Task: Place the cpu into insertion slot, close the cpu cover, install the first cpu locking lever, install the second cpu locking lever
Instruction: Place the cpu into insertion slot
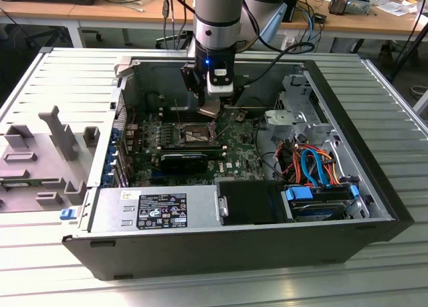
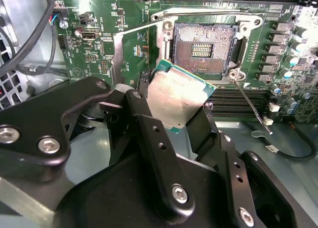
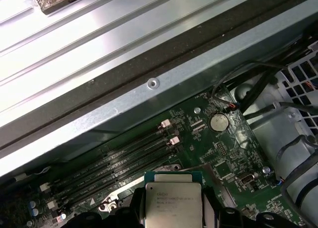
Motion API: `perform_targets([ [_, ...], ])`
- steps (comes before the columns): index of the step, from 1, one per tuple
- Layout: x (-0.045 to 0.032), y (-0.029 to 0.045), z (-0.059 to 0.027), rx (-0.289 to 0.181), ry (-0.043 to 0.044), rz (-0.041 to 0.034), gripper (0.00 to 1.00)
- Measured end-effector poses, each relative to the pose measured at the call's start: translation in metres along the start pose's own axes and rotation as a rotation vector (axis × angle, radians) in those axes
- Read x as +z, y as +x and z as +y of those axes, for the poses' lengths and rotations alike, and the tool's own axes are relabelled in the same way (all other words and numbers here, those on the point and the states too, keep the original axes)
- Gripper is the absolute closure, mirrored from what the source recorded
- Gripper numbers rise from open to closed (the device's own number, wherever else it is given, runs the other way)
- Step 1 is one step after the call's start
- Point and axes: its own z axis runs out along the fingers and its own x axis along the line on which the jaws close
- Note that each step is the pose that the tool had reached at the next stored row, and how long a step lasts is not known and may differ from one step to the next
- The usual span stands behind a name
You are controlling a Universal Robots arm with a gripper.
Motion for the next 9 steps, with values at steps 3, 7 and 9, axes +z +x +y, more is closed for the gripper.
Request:
perform_targets([
  [3, 0.0, 0.0, 0.0, 0.003, -0.0001, -0.0003, 0.45],
  [7, 0.0001, 0.0, 0.0, 0.01, -0.0003, -0.0008, 0.45],
  [9, 0.0001, 0.0, 0.0, 0.011, -0.0003, -0.001, 0.45],
])
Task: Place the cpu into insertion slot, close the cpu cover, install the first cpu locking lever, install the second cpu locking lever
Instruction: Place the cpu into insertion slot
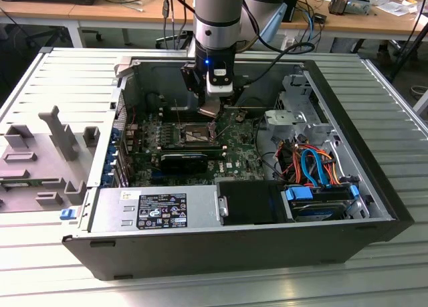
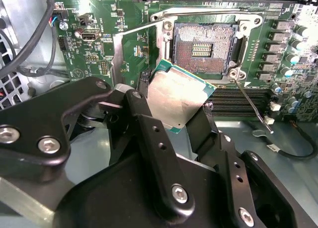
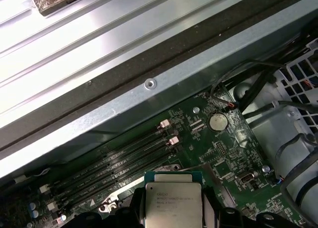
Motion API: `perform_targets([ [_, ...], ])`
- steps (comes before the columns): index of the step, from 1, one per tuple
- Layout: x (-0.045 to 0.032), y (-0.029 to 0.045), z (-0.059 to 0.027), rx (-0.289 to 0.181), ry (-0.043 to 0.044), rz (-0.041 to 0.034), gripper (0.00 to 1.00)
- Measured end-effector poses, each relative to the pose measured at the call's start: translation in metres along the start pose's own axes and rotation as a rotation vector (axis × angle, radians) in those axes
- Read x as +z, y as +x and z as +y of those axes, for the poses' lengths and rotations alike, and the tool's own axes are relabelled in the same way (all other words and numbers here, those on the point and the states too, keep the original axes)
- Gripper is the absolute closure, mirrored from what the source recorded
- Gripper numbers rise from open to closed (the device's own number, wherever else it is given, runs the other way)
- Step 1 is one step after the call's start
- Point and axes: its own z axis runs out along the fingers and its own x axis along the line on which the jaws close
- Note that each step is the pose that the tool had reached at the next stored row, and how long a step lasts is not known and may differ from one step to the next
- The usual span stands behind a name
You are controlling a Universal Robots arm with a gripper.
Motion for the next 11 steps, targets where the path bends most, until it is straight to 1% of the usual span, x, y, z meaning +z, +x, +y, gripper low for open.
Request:
perform_targets([
  [11, 0.0, 0.0, 0.0, 0.012, -0.0002, -0.0011, 0.45],
])
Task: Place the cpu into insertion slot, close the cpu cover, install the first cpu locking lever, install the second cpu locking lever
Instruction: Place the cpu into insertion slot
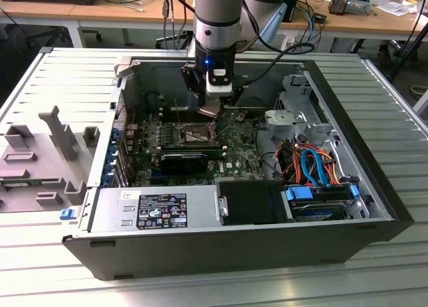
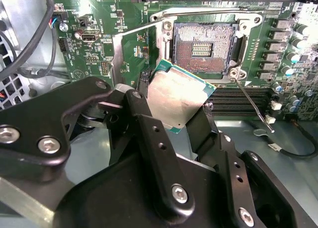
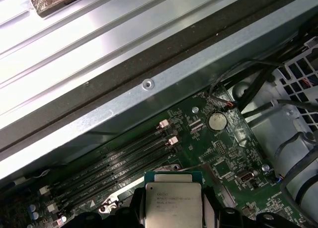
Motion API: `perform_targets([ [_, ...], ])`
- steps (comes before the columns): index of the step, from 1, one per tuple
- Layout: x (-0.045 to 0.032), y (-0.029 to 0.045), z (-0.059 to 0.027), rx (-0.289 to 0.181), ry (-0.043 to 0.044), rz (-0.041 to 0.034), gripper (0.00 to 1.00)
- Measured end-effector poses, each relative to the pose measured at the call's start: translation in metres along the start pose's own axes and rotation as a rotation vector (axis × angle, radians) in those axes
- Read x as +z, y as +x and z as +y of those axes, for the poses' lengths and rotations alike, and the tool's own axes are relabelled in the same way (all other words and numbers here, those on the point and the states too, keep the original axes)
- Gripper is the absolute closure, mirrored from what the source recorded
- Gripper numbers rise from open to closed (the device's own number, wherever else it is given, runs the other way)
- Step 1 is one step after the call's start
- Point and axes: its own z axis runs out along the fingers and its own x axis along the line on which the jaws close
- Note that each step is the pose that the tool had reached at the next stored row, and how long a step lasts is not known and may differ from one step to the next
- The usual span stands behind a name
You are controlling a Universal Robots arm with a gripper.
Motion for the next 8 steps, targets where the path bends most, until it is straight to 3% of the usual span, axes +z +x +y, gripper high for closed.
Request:
perform_targets([
  [8, 0.0001, 0.0, 0.0, 0.008, -0.0002, -0.0007, 0.45],
])
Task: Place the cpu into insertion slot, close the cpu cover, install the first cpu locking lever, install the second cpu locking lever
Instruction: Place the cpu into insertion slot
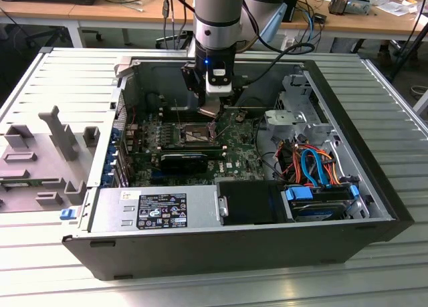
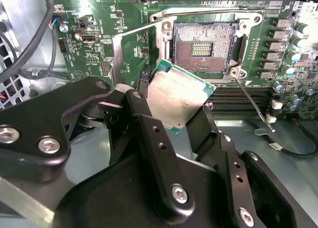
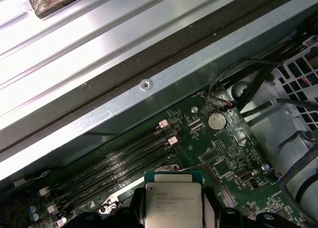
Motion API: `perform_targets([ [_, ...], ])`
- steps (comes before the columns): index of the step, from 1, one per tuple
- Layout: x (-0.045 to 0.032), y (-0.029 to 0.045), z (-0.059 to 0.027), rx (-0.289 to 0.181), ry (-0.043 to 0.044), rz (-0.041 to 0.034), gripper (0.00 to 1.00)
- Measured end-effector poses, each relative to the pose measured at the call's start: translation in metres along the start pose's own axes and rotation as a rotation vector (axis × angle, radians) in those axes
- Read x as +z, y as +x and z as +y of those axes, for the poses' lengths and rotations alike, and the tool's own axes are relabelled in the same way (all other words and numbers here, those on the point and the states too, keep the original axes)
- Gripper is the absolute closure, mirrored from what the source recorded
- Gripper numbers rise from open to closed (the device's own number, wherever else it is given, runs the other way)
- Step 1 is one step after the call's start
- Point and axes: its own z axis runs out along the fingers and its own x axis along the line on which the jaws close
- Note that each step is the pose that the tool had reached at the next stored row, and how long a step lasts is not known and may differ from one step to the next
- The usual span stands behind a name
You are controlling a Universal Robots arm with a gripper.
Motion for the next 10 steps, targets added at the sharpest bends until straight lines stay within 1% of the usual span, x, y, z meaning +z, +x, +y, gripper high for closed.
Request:
perform_targets([
  [10, 0.0001, 0.0, 0.0, 0.011, -0.0002, -0.0009, 0.45],
])
